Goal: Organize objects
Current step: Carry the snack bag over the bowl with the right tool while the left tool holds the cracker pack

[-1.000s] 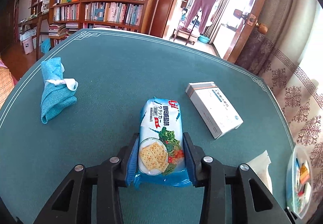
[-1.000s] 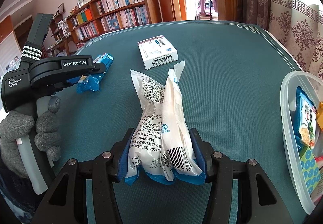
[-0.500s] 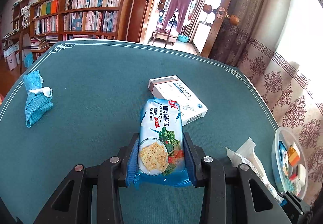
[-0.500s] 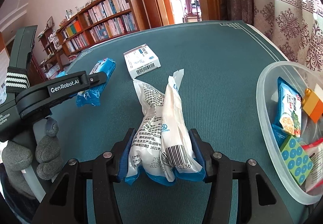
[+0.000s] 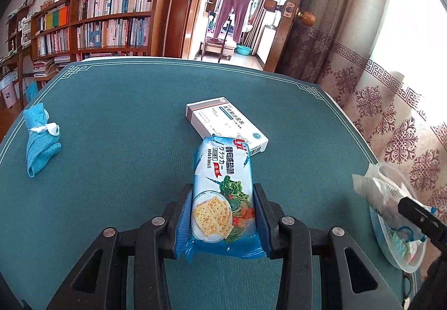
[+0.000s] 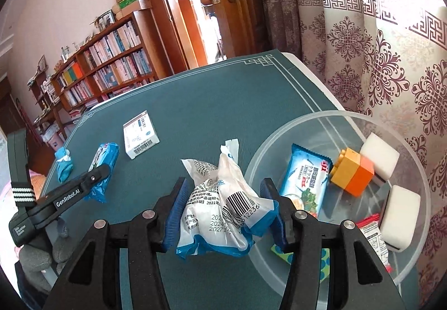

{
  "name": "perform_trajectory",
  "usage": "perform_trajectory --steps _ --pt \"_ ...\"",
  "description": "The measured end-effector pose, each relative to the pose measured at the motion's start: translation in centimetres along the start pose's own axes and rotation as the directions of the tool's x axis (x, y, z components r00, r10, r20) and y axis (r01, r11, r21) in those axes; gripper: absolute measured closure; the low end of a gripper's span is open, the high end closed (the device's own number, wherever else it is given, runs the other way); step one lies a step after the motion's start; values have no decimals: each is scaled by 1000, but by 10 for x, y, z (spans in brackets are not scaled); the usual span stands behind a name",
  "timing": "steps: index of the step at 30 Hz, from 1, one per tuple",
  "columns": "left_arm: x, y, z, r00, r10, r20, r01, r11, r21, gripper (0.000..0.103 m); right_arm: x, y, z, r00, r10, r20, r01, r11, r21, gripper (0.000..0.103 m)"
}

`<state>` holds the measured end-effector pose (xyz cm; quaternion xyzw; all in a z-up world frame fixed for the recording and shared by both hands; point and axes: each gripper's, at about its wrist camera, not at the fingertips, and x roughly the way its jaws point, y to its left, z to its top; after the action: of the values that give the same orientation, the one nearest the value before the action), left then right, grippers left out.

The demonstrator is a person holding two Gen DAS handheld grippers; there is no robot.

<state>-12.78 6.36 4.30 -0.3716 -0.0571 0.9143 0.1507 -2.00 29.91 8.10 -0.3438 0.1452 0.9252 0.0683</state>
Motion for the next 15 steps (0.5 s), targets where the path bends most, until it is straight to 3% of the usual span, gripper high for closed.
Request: perform_trajectory --steps 8,15 --pt "1 0 0 1000 0 -6 0 1000 -1 60 -9 -15 15 996 -75 46 74 997 9 49" --pt "1 1 -1 1000 1 -9 -1 1000 -1 60 -9 -43 21 987 -150 65 143 984 105 49"
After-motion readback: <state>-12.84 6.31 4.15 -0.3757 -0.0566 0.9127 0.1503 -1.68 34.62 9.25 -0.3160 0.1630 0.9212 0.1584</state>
